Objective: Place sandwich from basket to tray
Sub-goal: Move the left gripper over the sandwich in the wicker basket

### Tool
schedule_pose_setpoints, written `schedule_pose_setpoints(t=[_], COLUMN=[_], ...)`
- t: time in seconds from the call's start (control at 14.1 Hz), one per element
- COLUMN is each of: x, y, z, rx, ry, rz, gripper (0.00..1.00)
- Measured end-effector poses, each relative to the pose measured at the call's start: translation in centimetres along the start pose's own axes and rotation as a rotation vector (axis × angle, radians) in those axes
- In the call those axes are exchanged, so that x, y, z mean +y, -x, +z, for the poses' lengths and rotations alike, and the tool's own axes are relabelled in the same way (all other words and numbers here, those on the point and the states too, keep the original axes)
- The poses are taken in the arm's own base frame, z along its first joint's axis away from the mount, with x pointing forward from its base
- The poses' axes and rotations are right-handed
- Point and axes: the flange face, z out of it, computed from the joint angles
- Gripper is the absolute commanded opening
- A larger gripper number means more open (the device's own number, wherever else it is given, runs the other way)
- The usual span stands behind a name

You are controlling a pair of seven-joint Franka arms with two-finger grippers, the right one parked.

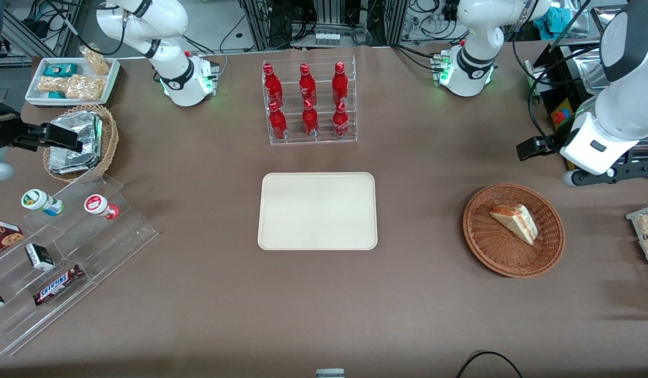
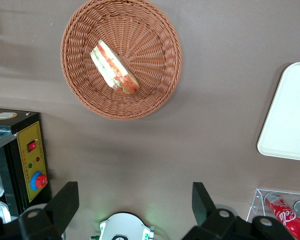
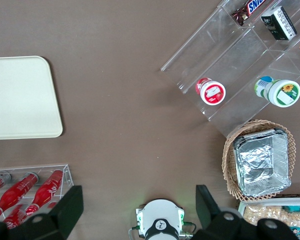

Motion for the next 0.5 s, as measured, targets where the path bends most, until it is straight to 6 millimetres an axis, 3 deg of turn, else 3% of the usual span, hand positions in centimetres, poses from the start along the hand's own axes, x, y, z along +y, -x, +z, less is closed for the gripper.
schedule_pose_setpoints(t=[0.35,0.5], x=[-0.3,-0.9], y=[-0.1,-0.5], z=[0.2,1.1], rx=[-0.007,-0.030], ry=[-0.006,-0.013], rz=[-0.005,-0.017], gripper=[1.00,1.00])
